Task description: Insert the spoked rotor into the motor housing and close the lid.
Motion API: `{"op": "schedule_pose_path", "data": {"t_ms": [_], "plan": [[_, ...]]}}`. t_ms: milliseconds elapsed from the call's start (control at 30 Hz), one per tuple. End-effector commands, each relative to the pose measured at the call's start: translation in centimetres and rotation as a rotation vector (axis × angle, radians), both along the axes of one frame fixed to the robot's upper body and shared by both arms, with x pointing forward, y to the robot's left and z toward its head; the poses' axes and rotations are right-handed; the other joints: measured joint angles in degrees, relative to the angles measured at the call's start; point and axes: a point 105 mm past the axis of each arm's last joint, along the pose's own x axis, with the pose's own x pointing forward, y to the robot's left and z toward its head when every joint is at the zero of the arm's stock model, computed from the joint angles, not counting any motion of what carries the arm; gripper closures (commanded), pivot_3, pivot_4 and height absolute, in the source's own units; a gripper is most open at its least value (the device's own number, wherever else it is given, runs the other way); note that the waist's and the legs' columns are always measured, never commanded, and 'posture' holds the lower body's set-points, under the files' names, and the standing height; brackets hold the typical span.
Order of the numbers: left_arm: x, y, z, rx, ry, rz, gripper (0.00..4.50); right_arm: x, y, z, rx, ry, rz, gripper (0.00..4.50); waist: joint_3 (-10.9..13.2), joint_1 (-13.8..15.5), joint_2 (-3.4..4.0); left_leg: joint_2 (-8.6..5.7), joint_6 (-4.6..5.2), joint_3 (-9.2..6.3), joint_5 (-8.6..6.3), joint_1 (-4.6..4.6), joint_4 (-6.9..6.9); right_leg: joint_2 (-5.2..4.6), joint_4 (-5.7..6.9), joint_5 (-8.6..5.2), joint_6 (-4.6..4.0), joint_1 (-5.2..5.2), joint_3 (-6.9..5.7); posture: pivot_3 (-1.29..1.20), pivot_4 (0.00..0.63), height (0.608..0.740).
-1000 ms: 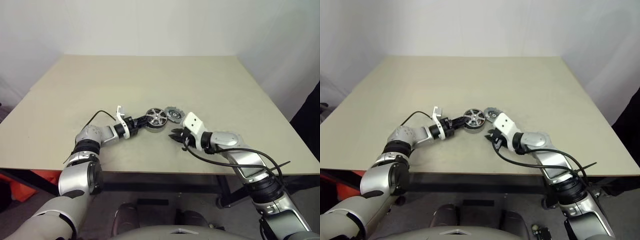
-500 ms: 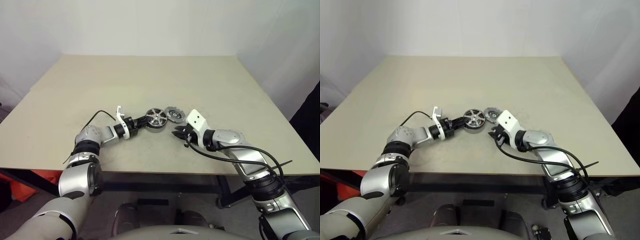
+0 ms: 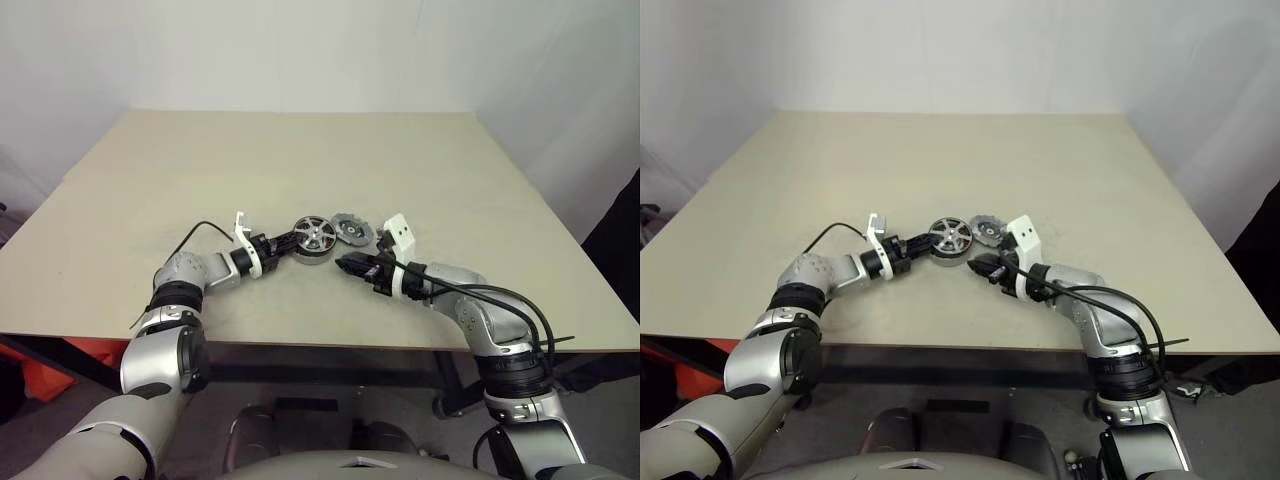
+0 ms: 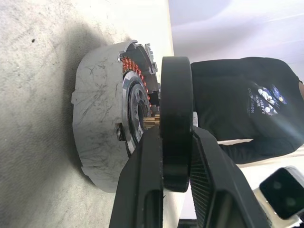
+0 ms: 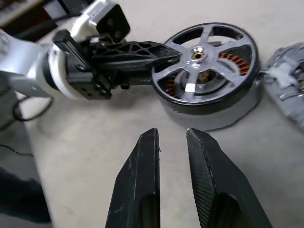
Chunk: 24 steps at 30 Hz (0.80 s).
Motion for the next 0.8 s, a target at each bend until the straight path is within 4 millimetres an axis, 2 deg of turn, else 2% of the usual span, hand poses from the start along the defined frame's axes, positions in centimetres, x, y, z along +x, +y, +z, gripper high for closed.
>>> {"op": "schedule_pose_path", "data": {"t_ms": [33,367,600,667,800], "plan": [[0.00,0.20,-0.15,0.019,0.000,0.004,4.09,0.10,-0.10,0.86,0.029,-0.013,-0.008,3.57,0.00,0.01,0.00,0.00,0.00,0.00,0.00,0.00,0.00,-0.01,0.00,0.00,0.00,0.00,0.00,0.00,0.000,0.740],[-0.21,-0.02,0.32,-0.028,0.011,-0.012,4.09,0.23,-0.07,0.72,0.006,-0.022,-0.011,3.57,0.00,0.06,0.00,-0.03,-0.01,0.00,0.01,-0.01,-0.11,-0.01,-0.05,-0.02,0.04,-0.03,0.00,0.00,0.000,0.740],[-0.02,-0.08,-0.09,-0.021,0.017,0.010,4.09,0.38,-0.14,0.71,-0.004,-0.032,-0.018,3.57,0.00,0.19,0.00,-0.10,-0.03,0.00,0.02,-0.02,-0.31,-0.04,-0.15,-0.04,0.07,-0.04,0.00,0.00,0.000,0.740],[0.03,-0.11,-0.09,-0.014,0.011,0.011,3.35,0.40,-0.18,0.72,-0.004,-0.034,-0.020,3.57,0.00,0.22,0.00,-0.16,-0.04,0.00,0.02,-0.01,-0.33,-0.10,-0.15,-0.05,0.08,-0.04,0.00,0.00,0.000,0.740],[0.27,0.00,-0.06,-0.006,0.018,0.023,2.21,0.41,-0.22,0.73,-0.007,-0.039,-0.022,3.57,-0.01,0.47,0.00,-0.33,-0.04,0.00,0.03,0.12,-0.37,-0.30,-0.14,-0.09,0.15,0.08,0.00,0.00,0.000,0.740]]}}
